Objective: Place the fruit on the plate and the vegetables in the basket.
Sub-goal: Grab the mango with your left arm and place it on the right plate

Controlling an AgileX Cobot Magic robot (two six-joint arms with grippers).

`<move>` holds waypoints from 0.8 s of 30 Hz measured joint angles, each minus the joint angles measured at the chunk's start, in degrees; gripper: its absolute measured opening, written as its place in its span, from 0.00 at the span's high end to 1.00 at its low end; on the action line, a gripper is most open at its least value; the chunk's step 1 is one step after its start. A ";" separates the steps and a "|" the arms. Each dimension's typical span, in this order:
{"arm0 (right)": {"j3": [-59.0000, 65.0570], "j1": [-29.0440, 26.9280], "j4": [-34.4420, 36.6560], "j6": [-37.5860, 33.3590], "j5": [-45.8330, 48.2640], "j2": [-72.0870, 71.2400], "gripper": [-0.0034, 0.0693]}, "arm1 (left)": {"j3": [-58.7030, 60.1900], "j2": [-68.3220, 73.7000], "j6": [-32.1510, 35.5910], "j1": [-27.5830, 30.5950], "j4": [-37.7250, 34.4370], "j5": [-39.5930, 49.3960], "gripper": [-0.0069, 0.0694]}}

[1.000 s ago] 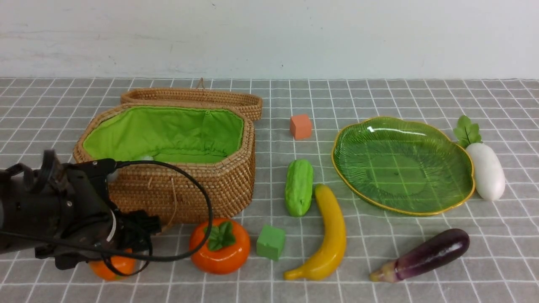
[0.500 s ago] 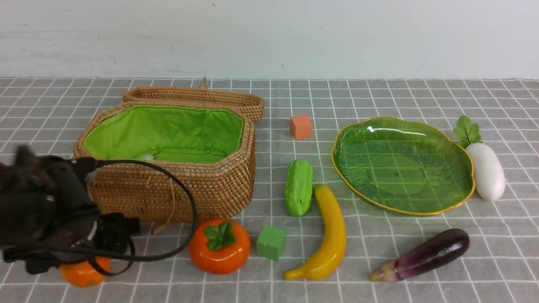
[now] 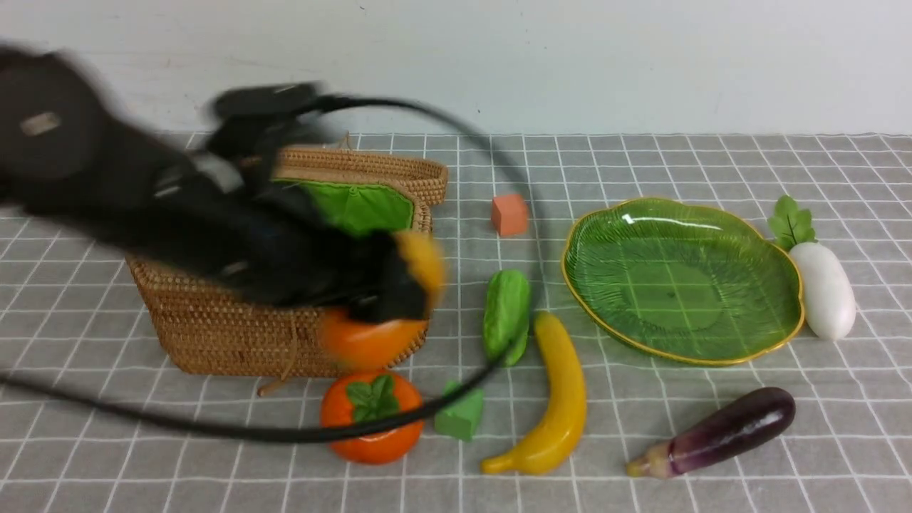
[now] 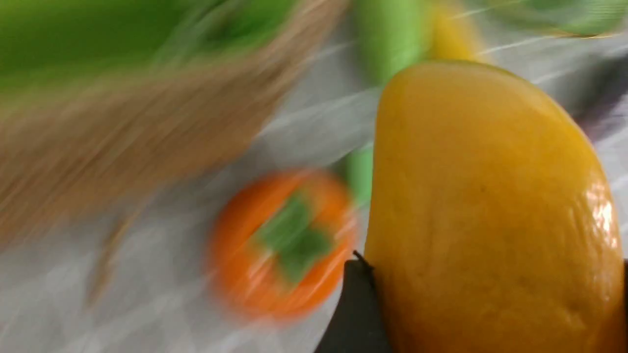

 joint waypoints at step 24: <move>-0.38 0.00 -7.95 7.85 10.95 -8.14 0.83 | -76.37 66.52 1.35 -15.21 14.24 6.06 0.17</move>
